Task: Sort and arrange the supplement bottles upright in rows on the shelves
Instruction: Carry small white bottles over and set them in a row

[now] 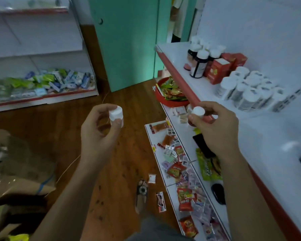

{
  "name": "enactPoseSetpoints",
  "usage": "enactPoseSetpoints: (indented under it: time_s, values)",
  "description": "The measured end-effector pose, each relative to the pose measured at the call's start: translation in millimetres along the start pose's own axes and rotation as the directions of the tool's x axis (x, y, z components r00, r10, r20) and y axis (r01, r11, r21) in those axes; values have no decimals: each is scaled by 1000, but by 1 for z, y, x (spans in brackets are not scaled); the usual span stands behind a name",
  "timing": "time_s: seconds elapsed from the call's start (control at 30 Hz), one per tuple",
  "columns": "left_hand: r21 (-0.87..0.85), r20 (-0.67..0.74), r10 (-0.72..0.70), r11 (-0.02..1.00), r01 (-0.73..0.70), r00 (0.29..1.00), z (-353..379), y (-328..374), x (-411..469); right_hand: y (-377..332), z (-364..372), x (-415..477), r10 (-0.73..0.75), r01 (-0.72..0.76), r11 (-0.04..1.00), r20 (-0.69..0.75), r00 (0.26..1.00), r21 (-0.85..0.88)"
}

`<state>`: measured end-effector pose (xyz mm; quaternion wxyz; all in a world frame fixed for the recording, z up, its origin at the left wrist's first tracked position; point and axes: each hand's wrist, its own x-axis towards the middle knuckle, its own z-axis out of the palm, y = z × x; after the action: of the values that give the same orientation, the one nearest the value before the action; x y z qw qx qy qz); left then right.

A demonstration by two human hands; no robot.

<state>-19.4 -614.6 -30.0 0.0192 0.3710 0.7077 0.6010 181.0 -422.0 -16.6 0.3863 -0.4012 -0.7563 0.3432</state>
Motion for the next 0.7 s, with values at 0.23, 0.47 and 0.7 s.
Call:
enactPoseSetpoints:
  time_s: [0.23, 0.47, 0.7]
  values:
    - [-24, -28, -63, 998, 62, 998, 27, -70, 174, -1, 101, 164, -23, 24, 999, 34, 999, -40]
    - [15, 13, 25, 1000, -25, 1000, 69, -114, 335, -10, 150, 310, -8, 3, 993, -47, 999, -117]
    - [-147, 249, 113, 986, -78, 962, 195, -152, 469, 20, 142, 414, 109, -159, 961, -222, 969, -225]
